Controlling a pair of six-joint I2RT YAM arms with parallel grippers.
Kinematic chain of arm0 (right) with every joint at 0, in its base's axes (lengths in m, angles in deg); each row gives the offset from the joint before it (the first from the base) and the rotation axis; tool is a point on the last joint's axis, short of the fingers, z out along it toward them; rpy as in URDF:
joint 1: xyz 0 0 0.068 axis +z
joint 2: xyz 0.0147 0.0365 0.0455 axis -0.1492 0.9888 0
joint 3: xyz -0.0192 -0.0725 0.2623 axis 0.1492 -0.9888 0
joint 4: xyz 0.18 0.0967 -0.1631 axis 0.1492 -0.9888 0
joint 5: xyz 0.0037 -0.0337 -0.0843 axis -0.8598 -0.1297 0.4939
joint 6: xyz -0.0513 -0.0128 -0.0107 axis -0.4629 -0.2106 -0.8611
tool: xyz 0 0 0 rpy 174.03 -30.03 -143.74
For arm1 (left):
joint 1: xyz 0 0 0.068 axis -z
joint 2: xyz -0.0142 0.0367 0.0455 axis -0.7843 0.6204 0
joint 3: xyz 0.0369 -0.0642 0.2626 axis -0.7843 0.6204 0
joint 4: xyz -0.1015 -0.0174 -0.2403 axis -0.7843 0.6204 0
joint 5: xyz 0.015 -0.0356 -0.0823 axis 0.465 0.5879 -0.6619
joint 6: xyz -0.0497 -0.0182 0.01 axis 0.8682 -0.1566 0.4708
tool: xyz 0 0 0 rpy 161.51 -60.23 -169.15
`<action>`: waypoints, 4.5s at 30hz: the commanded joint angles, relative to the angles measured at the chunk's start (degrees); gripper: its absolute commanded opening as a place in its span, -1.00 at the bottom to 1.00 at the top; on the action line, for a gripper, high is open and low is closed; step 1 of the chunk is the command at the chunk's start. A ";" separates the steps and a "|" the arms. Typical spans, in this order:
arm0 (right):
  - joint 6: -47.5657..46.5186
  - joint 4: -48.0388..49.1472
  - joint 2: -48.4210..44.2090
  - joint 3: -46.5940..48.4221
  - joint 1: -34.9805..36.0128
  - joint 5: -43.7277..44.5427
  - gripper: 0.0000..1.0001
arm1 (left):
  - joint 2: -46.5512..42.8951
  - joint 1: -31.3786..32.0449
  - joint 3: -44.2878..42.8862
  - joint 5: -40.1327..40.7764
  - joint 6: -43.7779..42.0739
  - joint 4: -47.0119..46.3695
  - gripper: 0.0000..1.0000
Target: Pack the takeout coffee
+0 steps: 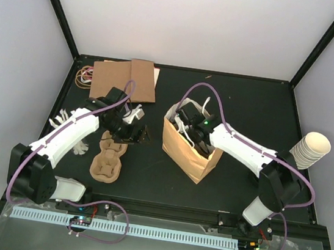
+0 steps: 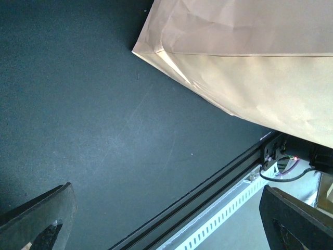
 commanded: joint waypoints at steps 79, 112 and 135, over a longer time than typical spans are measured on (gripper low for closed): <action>3.85 -7.90 4.23 -3.32 1.87 0.60 -0.01 | 16.16 15.38 -43.10 23.79 -3.79 8.19 -0.16; 4.26 -6.50 2.05 -2.44 1.93 1.89 0.07 | 21.13 20.01 -48.30 29.62 -5.24 15.23 -0.97; 4.85 -5.54 -2.47 -0.63 1.97 1.54 1.00 | 20.89 20.25 -48.87 28.39 -5.92 15.78 -0.97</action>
